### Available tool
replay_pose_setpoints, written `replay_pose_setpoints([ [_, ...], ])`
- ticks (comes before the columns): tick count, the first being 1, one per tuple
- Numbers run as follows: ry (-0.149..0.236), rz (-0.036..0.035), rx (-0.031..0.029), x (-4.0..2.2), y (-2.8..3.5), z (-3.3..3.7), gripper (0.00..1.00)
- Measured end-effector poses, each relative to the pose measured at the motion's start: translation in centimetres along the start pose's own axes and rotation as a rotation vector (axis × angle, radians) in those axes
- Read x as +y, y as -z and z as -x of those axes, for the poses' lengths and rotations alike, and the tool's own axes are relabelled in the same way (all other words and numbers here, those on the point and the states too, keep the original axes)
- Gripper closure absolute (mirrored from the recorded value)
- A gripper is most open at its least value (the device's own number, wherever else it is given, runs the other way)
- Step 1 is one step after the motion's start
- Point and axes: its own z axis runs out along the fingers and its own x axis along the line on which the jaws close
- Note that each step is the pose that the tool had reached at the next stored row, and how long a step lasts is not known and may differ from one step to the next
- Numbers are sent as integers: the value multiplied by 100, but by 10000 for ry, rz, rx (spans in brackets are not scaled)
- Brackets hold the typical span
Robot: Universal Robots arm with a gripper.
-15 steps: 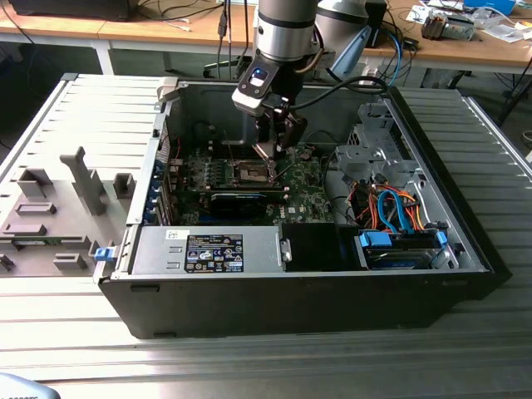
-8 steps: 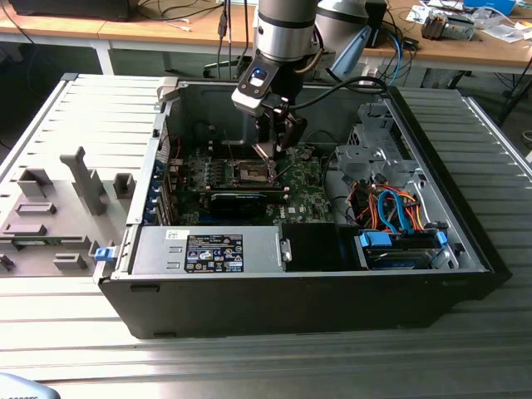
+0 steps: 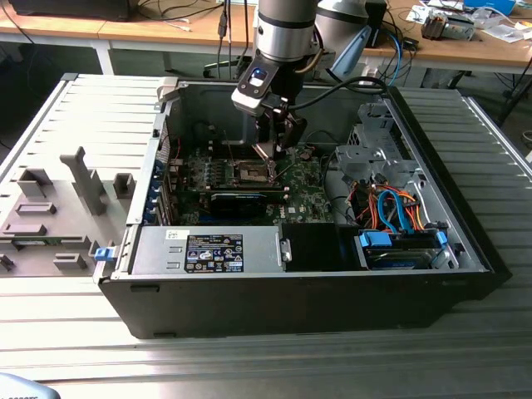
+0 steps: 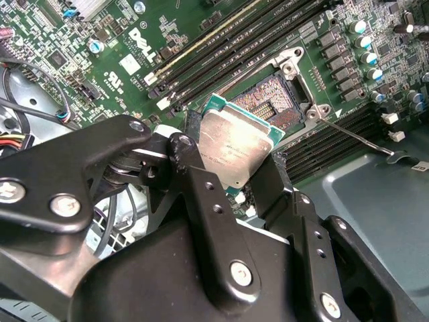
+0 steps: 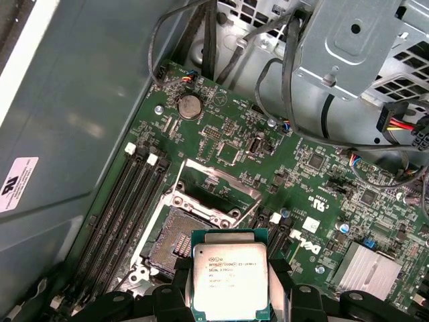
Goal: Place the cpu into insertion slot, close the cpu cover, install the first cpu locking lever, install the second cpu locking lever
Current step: 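Place the cpu into insertion slot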
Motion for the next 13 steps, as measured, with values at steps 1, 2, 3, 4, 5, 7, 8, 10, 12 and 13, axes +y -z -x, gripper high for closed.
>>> replay_pose_setpoints([
  [1, -7, 0, 0, 0, 0, 0, 46],
  [2, -11, 0, 1, 0, 0, 0, 46],
  [3, -15, 0, 0, 0, -1, 0, 46],
  [4, -21, 0, 1, 0, -1, 0, 46],
  [5, -26, 0, 1, 0, -1, 0, 46],
  [7, -40, -1, 1, 0, -2, 0, 46],
  [8, -45, 0, 1, 0, -2, 0, 46],
  [10, -57, -1, 2, 0, -3, 0, 46],
  [12, -75, -1, 2, 0, -3, 0, 46],
  [13, -82, -2, 3, 0, -4, 0, 46],
])
